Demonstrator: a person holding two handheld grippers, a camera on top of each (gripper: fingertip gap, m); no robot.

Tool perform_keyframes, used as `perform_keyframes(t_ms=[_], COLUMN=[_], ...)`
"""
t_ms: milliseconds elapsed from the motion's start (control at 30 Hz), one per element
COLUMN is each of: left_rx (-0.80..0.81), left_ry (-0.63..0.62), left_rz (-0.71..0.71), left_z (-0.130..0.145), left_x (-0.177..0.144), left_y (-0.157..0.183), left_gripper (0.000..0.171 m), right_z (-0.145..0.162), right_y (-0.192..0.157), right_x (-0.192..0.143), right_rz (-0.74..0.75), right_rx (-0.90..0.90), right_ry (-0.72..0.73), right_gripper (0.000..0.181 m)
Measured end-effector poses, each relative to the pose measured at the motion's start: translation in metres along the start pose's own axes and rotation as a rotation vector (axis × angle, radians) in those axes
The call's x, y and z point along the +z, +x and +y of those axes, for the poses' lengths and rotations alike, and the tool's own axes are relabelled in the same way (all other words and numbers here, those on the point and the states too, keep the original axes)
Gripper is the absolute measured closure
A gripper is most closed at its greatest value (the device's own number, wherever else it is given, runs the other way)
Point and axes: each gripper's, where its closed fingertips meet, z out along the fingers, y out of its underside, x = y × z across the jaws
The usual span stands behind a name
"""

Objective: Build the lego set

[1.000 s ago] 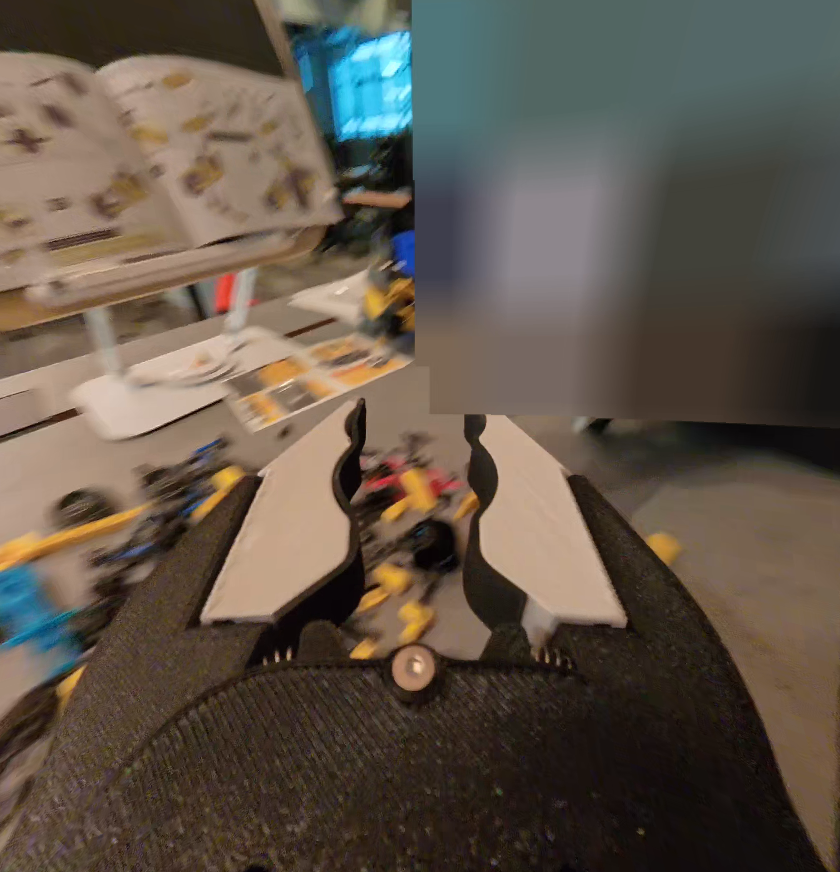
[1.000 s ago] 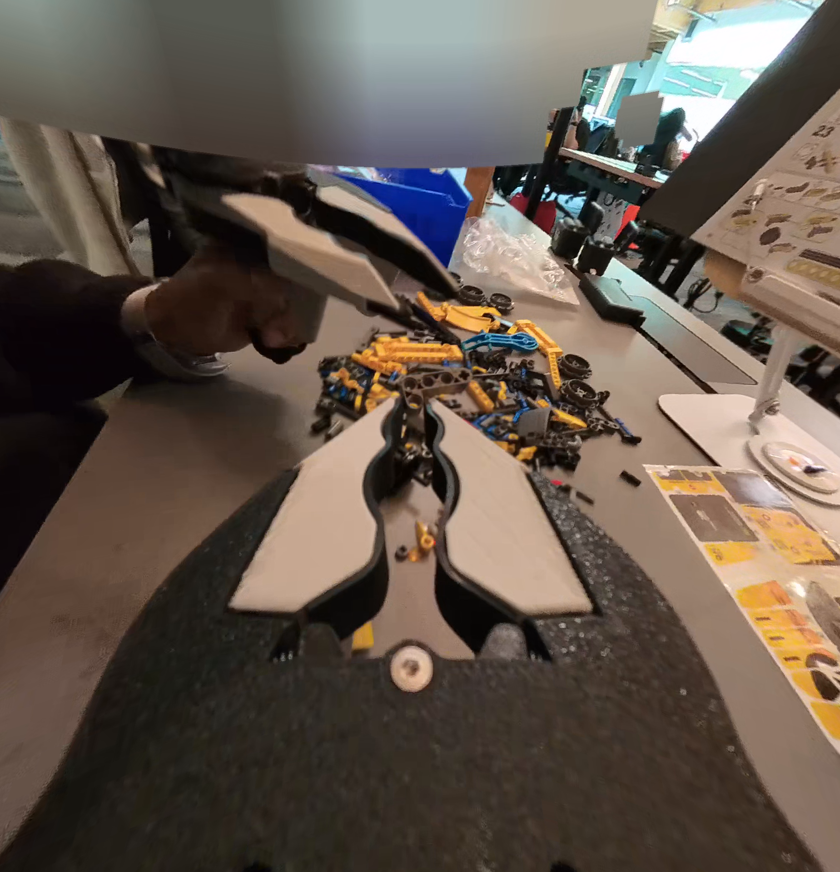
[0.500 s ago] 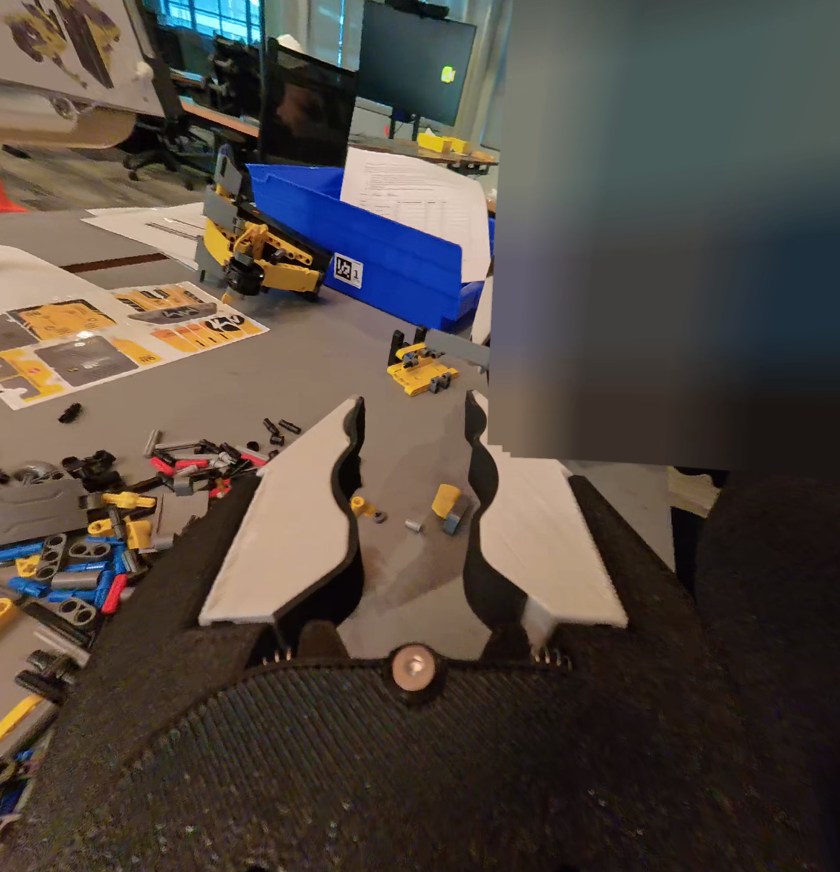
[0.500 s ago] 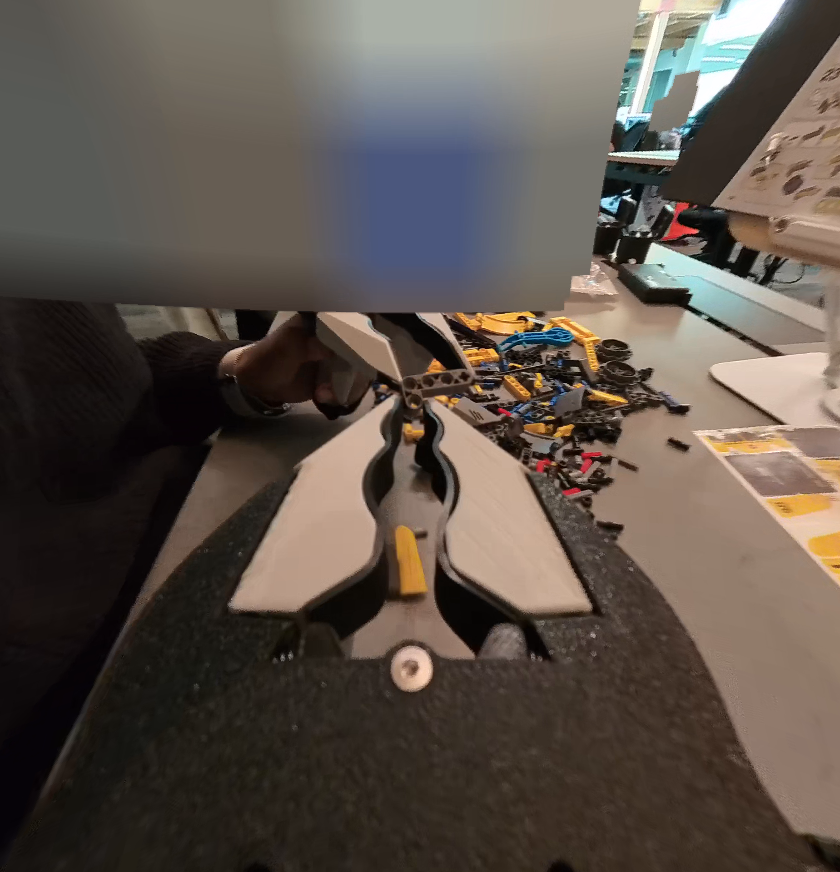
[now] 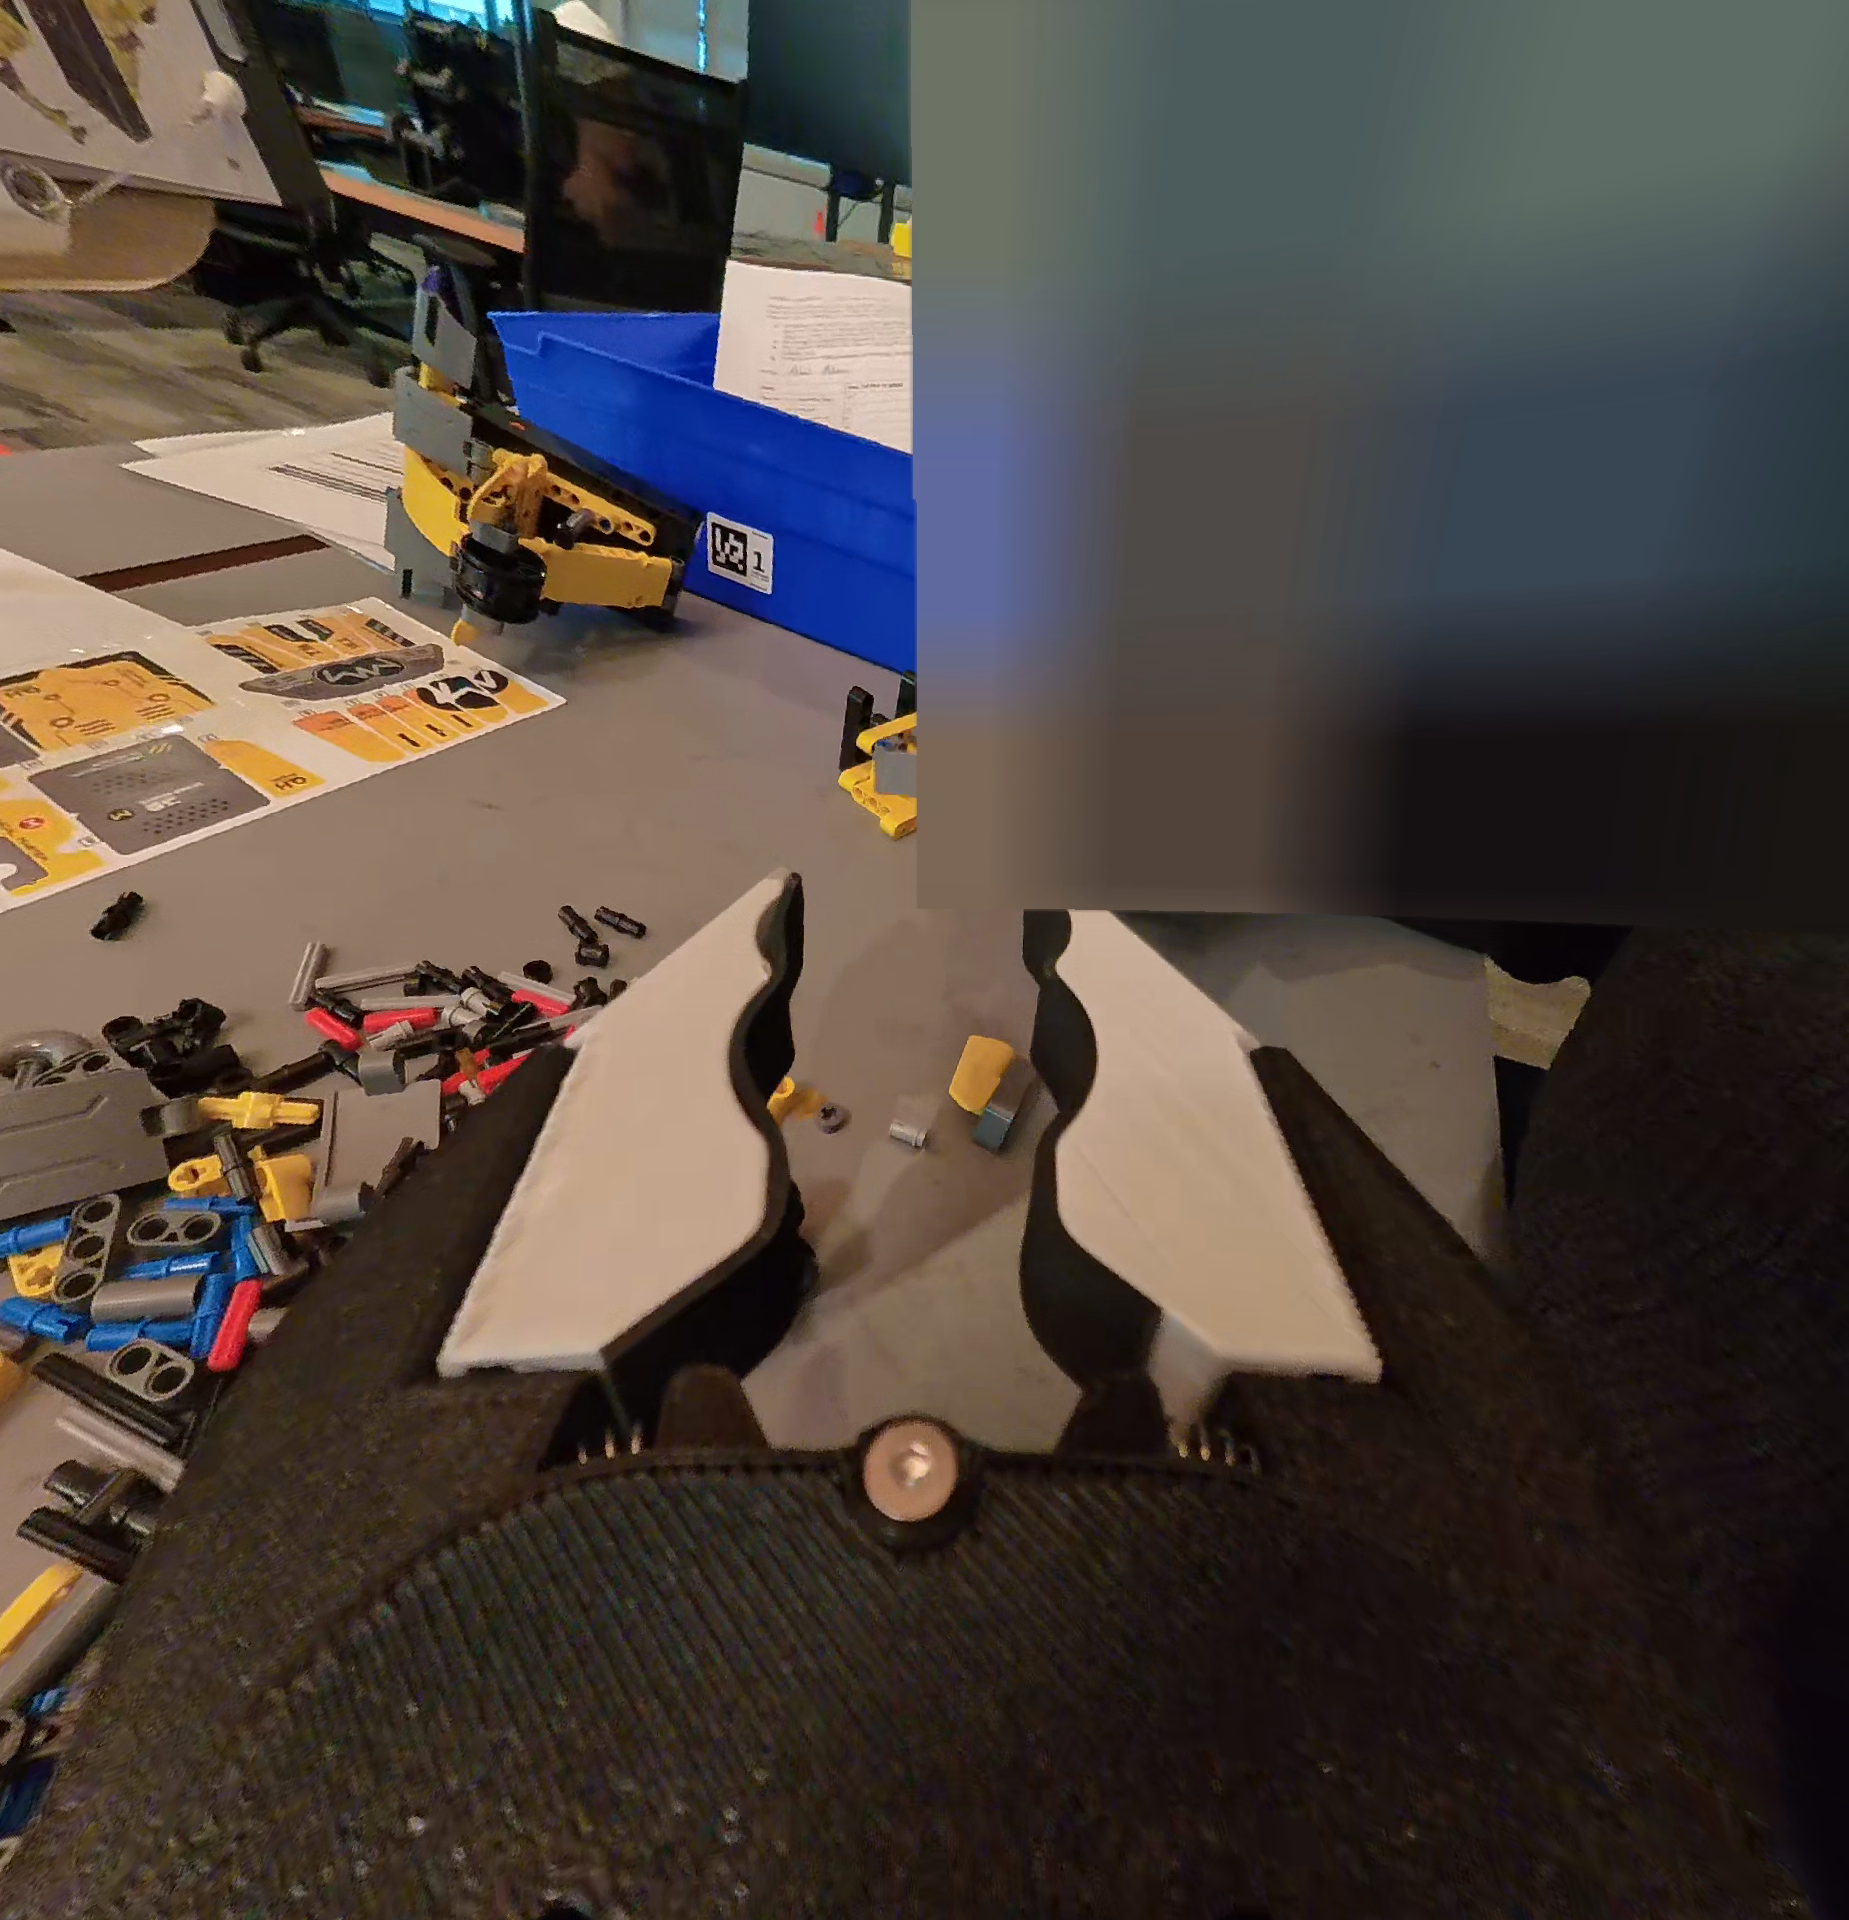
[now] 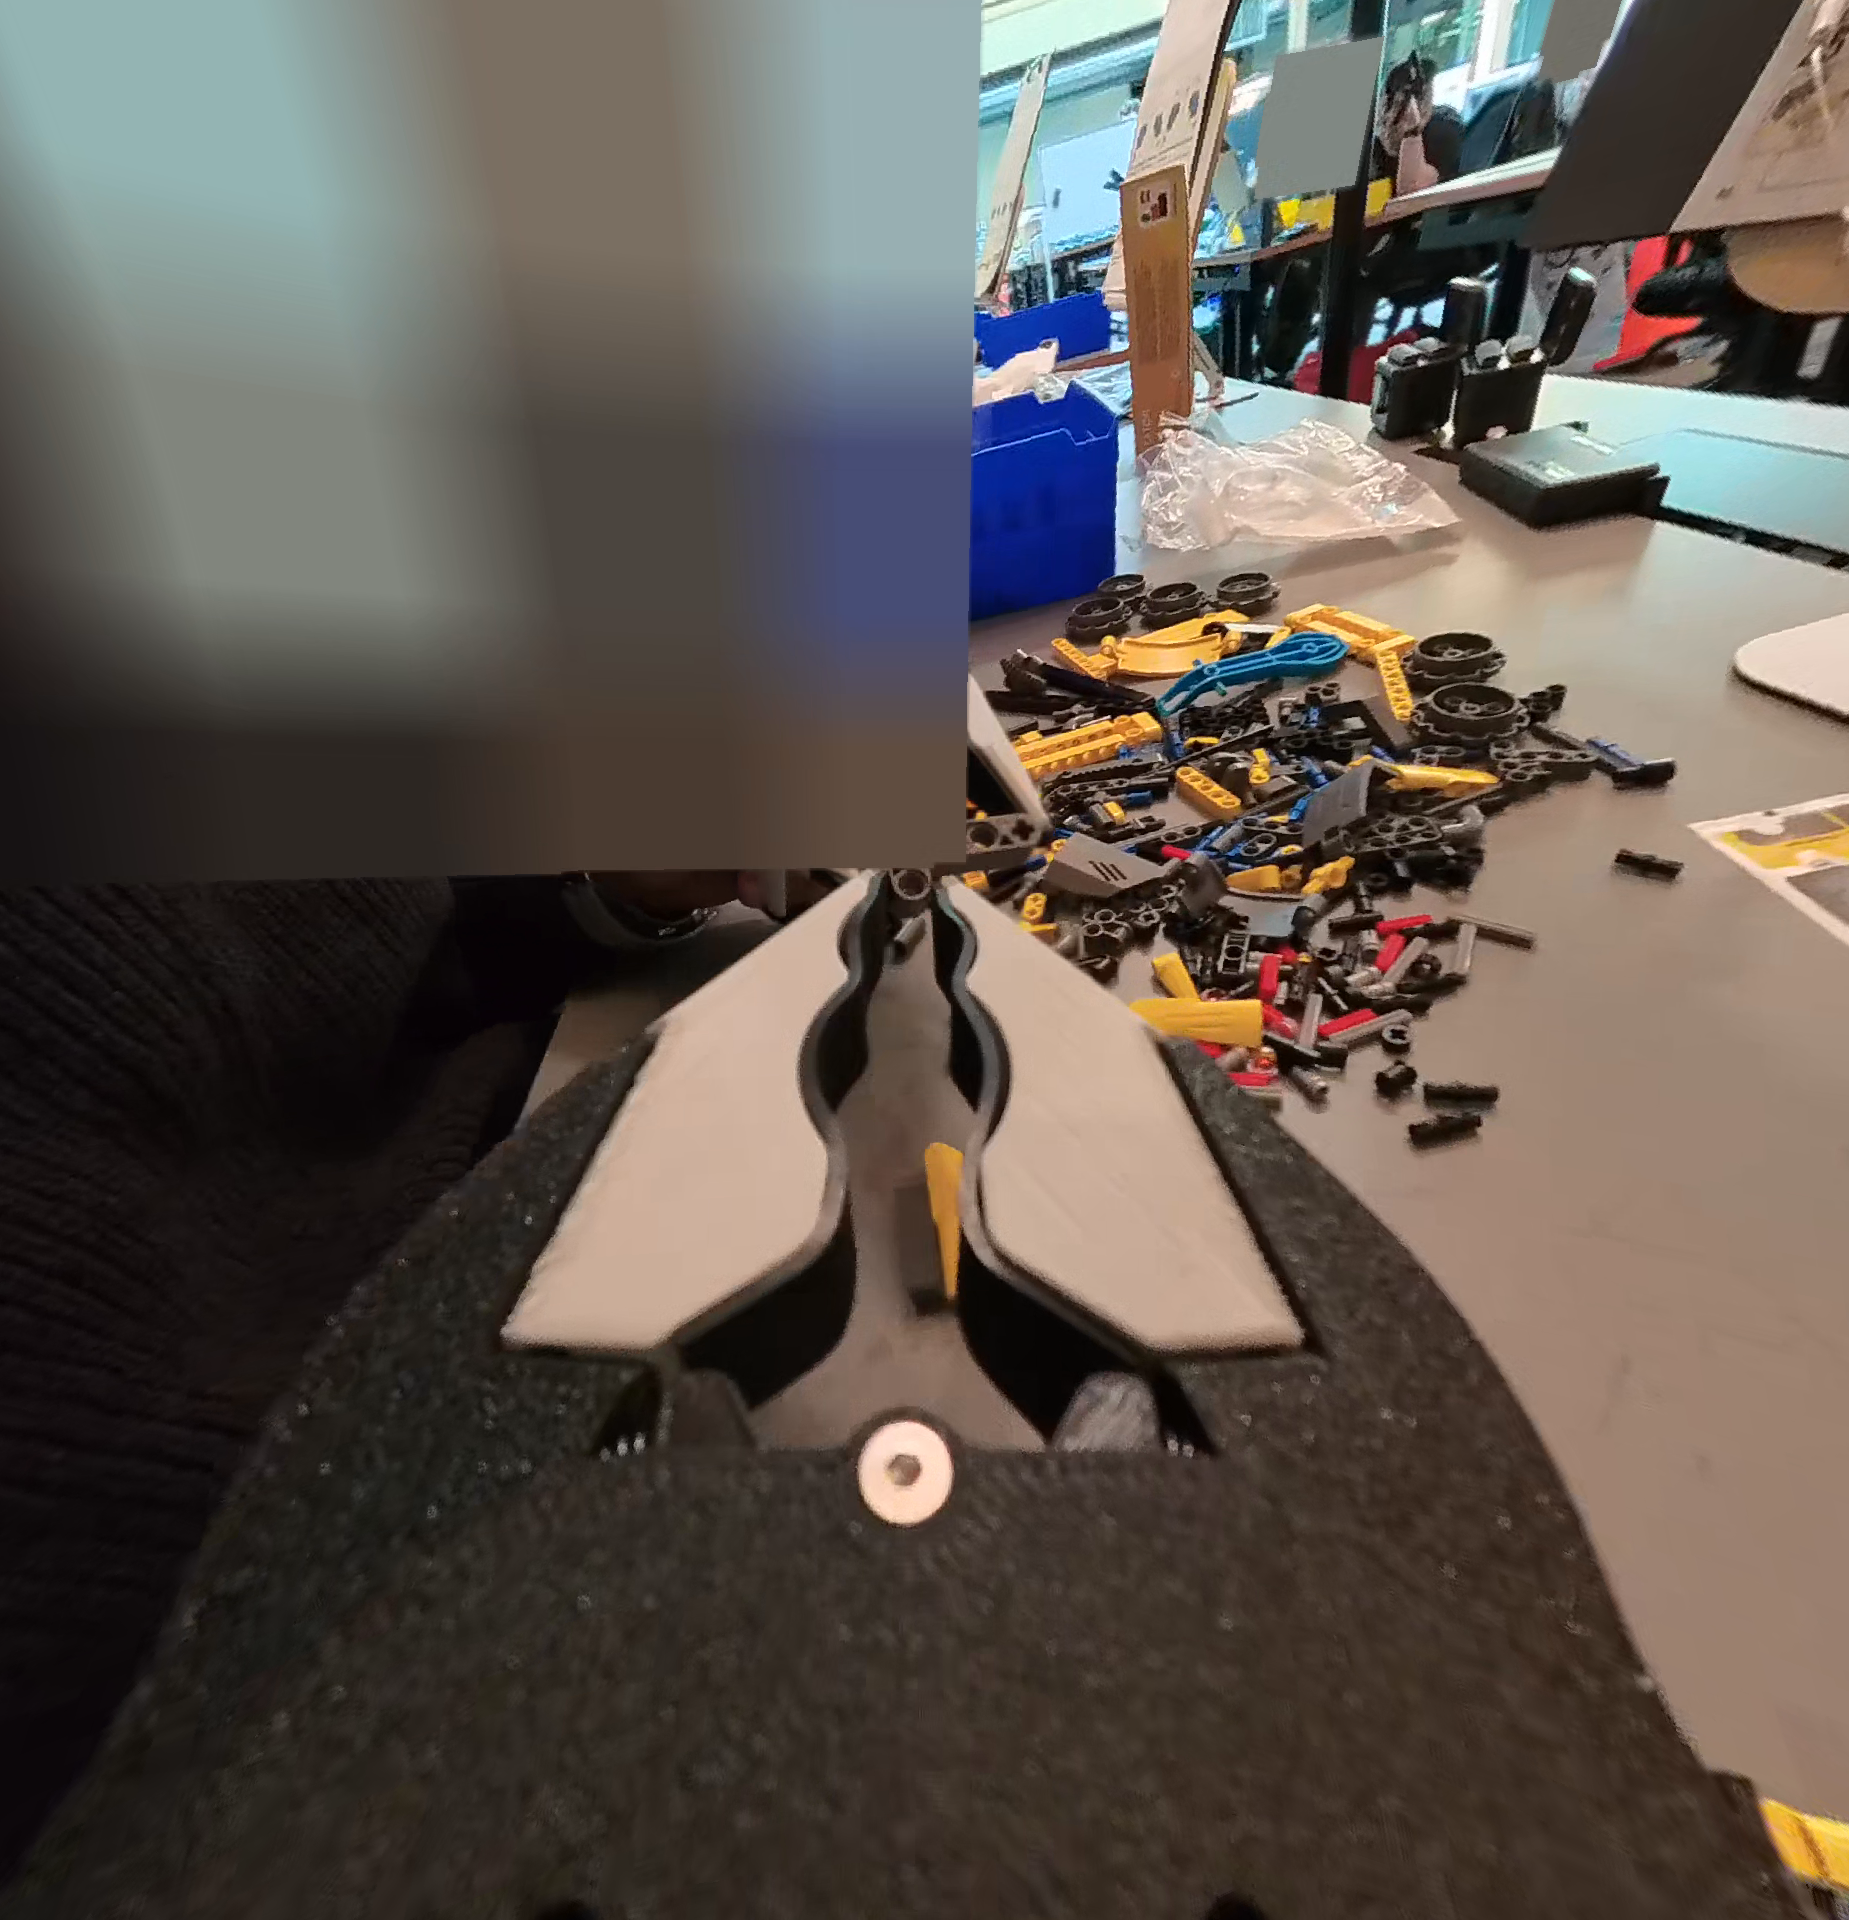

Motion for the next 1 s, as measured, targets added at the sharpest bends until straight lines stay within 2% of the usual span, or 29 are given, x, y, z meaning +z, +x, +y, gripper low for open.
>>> perform_keyframes(t_ms=[267, 433, 533, 700, 833, 900, 1000], left_rx=[0.048, 0.104, 0.115, 0.056, -0.025, -0.075, -0.152], left_ry=[-0.014, -0.009, -0.021, 0.004, 0.000, -0.017, -0.063], left_rz=[-0.025, -0.021, -0.068, -0.040, 0.089, 0.122, 0.118], left_z=[0.001, 0.000, 0.002, -0.002, 0.000, 0.003, 0.014], left_x=[0.002, 0.002, 0.000, -0.003, -0.004, -0.002, 0.003], left_y=[0.002, 0.009, 0.002, 0.002, 0.015, 0.016, 0.010], left_gripper=[0.133, 0.129, 0.130, 0.134, 0.156, 0.155, 0.144], right_z=[0.006, 0.008, 0.008, 0.007, 0.009, 0.011, 0.015], right_y=[-0.009, -0.010, -0.005, -0.003, 0.003, 0.005, 0.009], right_x=[0.004, 0.004, 0.004, 0.003, 0.004, 0.005, 0.008], right_rz=[-0.129, -0.160, -0.124, -0.095, -0.035, 0.008, 0.106], right_rx=[0.129, 0.169, 0.152, 0.134, 0.089, 0.025, -0.138], right_ry=[-0.003, -0.007, -0.005, -0.007, -0.030, -0.051, -0.101], right_gripper=[0.174, 0.174, 0.174, 0.174, 0.174, 0.174, 0.174])
